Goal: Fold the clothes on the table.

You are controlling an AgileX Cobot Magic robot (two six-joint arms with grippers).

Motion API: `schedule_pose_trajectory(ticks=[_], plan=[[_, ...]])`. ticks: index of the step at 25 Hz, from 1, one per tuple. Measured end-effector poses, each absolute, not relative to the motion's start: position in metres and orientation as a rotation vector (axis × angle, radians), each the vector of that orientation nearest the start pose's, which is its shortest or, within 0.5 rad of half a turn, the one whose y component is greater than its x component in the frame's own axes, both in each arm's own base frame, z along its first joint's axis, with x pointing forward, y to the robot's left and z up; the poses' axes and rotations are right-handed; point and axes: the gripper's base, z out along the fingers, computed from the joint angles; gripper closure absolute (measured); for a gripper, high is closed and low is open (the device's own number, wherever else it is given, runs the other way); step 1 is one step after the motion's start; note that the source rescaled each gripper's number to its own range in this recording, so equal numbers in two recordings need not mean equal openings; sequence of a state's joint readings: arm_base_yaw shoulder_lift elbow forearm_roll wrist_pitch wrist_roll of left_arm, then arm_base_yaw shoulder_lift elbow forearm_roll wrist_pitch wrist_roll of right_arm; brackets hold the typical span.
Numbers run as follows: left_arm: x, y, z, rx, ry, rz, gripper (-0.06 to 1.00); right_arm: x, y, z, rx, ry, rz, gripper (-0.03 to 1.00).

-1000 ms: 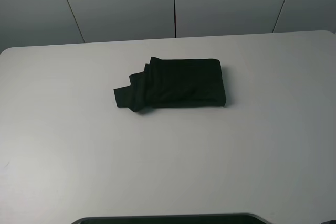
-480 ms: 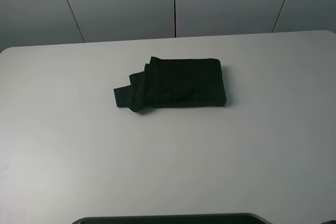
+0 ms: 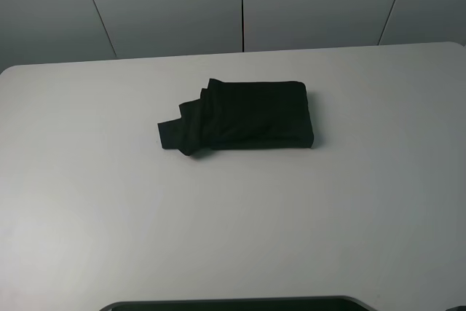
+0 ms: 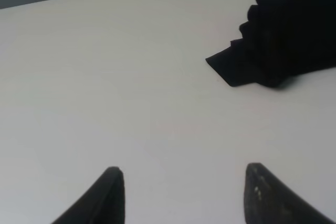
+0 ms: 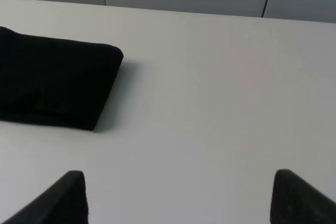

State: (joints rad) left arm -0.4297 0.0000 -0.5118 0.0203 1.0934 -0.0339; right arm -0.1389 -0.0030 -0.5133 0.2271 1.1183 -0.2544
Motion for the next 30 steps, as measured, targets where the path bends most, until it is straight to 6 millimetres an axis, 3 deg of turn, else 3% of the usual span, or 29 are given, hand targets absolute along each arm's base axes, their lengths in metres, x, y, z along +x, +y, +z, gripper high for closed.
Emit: schedule_pose_trajectory(ticks=[13,23,30], plan=[[-0.0065,0.0037,0.2782,0.409,2.031,-0.264,0.29,-0.0079,0.0217,0.2784,-0.181,2.051,0.037,0.20],[-0.0073,0.0017,0.2782,0.216,2.054,-0.159,0.29,-0.0080,0.0221,0.2785,-0.183,2.050,0.044,0.20],[-0.0074,0.0011,0.2782,0.127,2.059,-0.106,0.29,-0.0103,0.0211,0.2785,-0.294,2.039,0.111,0.20]])
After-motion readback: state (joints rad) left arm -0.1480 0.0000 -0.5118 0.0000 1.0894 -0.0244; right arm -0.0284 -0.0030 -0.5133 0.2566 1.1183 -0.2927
